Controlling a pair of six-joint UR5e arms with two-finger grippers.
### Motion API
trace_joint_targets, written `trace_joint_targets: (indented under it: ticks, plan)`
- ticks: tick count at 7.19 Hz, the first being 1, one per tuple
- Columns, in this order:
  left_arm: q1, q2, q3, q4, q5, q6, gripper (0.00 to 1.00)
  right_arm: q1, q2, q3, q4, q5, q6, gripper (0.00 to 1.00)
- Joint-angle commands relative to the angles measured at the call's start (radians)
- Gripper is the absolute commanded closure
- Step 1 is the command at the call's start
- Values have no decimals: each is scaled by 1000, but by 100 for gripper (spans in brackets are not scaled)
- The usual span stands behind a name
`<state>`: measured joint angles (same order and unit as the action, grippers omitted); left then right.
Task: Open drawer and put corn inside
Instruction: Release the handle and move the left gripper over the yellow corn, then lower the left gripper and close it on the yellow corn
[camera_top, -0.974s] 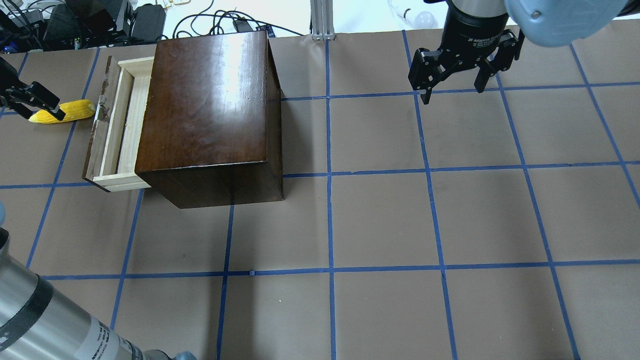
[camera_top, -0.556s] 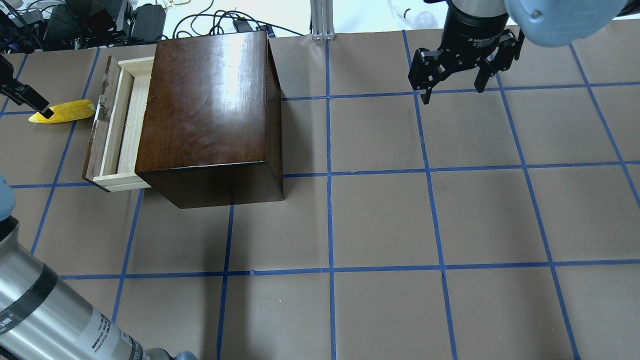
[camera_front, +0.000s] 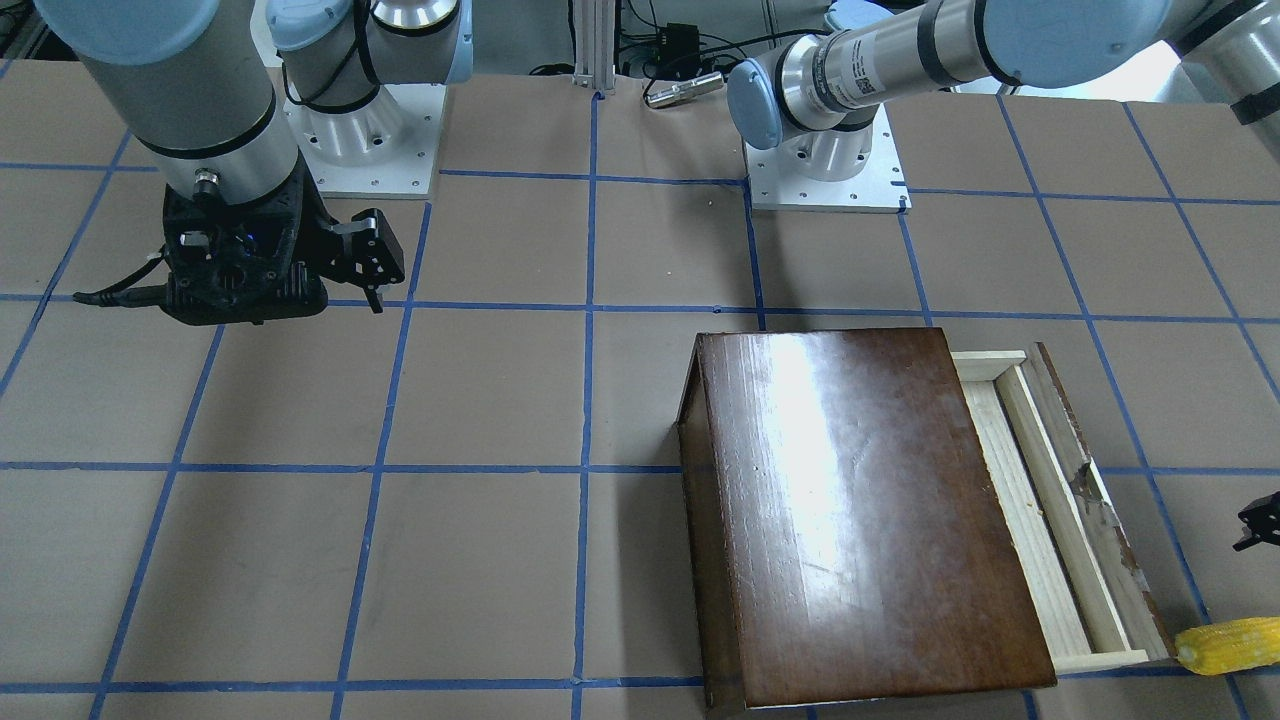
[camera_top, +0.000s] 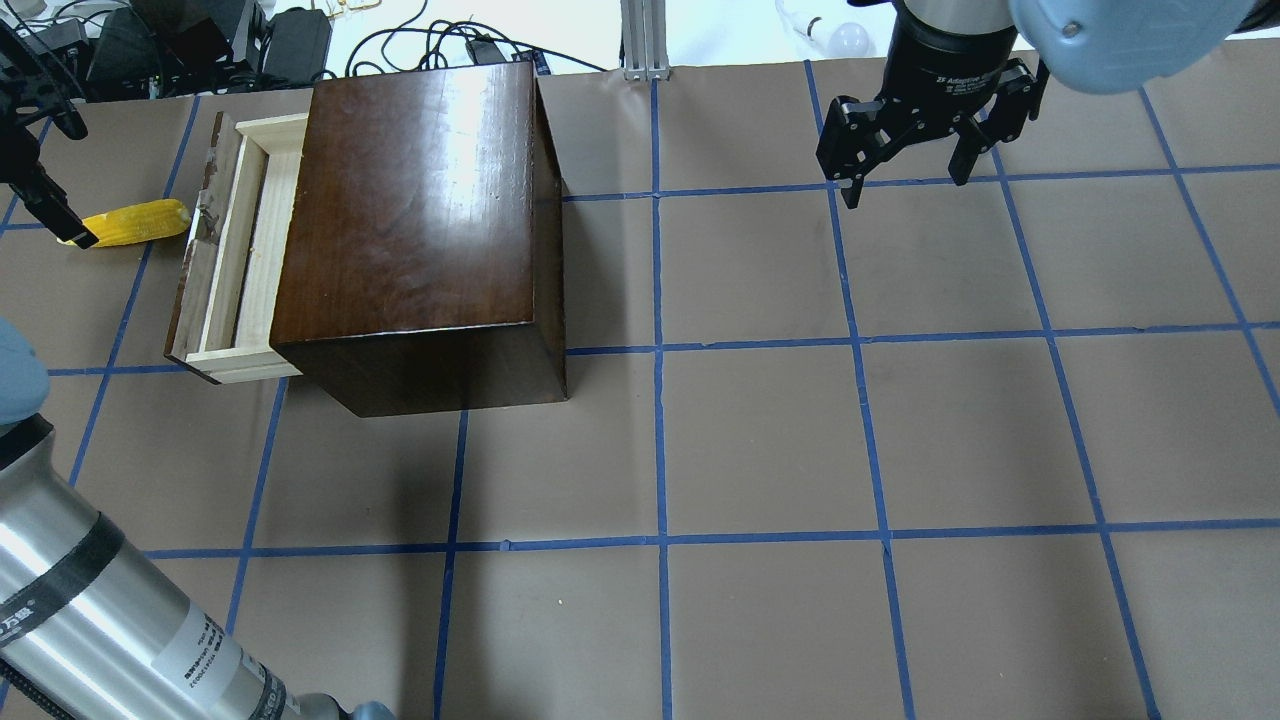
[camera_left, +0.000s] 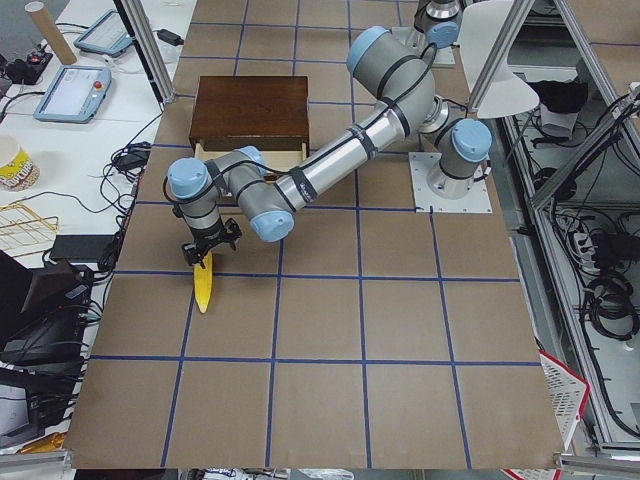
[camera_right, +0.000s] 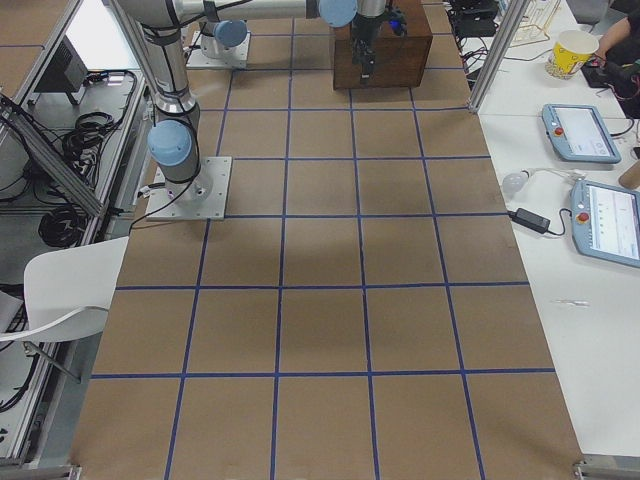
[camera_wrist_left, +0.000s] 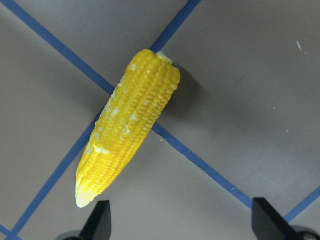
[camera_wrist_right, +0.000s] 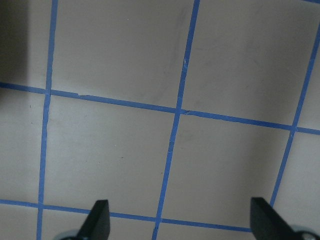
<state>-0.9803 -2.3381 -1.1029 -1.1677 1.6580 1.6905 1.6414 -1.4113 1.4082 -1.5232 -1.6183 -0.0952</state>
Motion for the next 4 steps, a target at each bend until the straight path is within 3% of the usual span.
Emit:
trace_joint_targets:
  ticks: [1,4]
  plan:
    - [0,-38,20,66,-79,242,2,0,0,0,0,0,0,0]
    - [0,-81,20,75,-86,445,2,0,0,0,0,0,0,0]
